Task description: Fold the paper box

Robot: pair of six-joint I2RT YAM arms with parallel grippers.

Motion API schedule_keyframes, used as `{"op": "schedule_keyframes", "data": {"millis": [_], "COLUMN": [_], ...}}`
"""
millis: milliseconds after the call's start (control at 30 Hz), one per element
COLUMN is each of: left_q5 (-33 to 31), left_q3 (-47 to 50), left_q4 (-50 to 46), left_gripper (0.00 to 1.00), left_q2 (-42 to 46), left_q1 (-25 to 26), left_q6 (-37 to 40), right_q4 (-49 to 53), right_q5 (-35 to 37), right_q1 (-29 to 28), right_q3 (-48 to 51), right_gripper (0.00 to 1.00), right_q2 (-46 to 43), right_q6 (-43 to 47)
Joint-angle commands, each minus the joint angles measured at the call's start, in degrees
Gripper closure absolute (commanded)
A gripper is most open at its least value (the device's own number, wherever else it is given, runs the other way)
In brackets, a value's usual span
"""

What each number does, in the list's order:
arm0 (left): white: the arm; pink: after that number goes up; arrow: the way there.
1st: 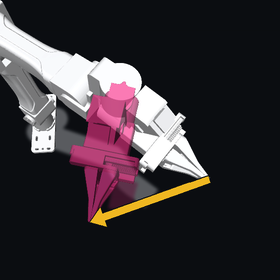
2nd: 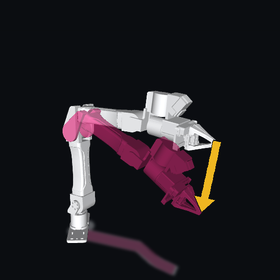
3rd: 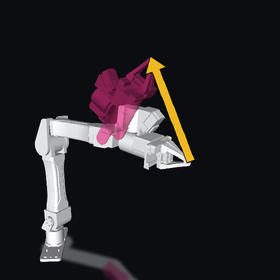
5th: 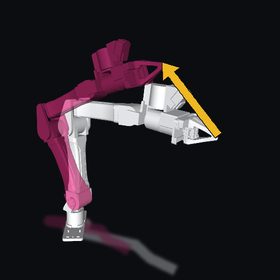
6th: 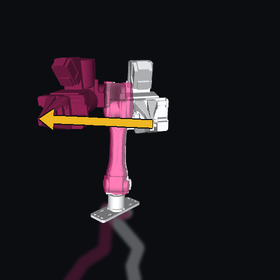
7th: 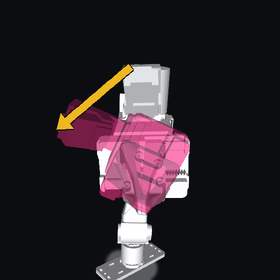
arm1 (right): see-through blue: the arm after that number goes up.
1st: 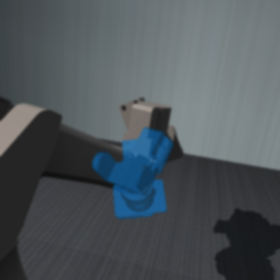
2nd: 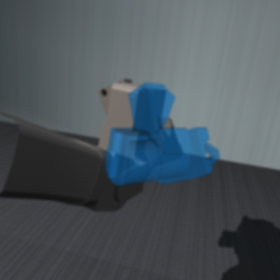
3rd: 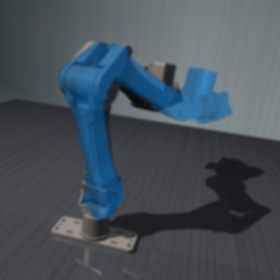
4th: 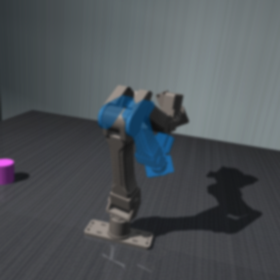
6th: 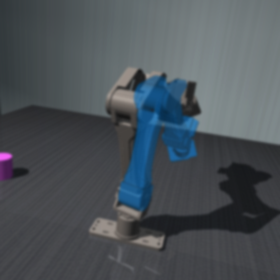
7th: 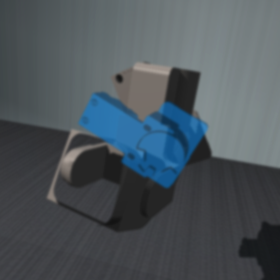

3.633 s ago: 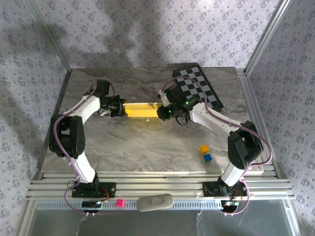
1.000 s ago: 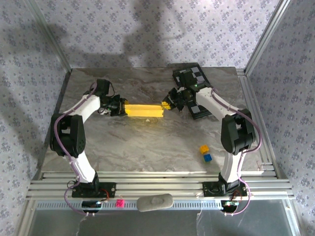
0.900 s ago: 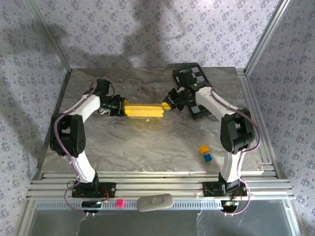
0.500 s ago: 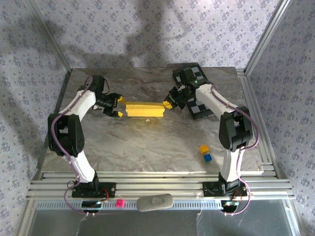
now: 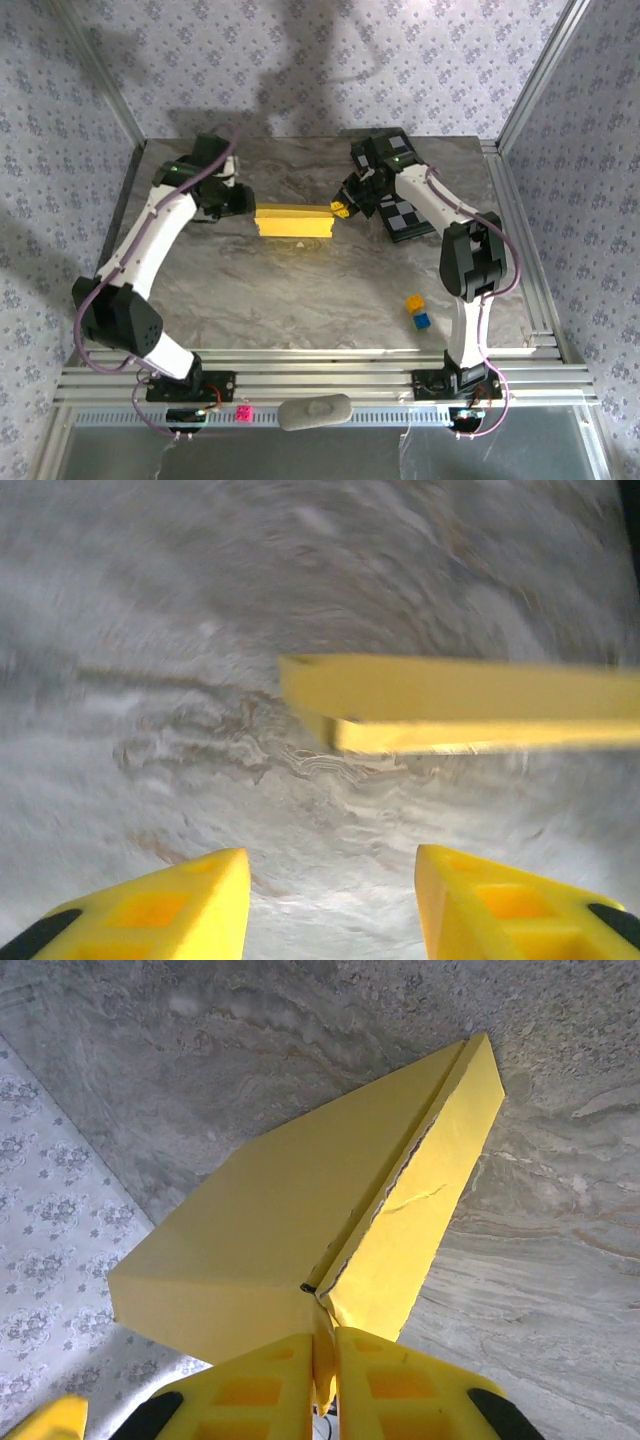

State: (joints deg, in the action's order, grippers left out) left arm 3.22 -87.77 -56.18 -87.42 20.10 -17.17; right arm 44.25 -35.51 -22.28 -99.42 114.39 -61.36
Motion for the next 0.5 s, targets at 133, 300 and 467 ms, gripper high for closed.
{"op": "schedule_keyframes", "data": {"millis": [133, 300, 467], "left_q5": [-6.72, -11.91, -8.5], "left_q3": [3.83, 4.12, 3.04], "left_q4": [1.07, 3.48, 7.23], "left_gripper": [0.5, 0.49, 0.48], "left_q2": [-2.04, -3.29, -4.55], "left_q1": [3.2, 2.78, 0.49], "left_q6": [28.17, 32.71, 35.61], "right_q4": [7.1, 8.6, 9.66], "right_q5": [0.54, 0.02, -0.8], "right_q1": [0.88, 1.63, 2.57], "right_q3": [-3.58, -5.43, -6.78], "right_gripper": [0.86, 0.86, 0.86], "right_q2": [3.53, 4.74, 5.53], "right_q6": [2.3, 3.13, 3.62]}}
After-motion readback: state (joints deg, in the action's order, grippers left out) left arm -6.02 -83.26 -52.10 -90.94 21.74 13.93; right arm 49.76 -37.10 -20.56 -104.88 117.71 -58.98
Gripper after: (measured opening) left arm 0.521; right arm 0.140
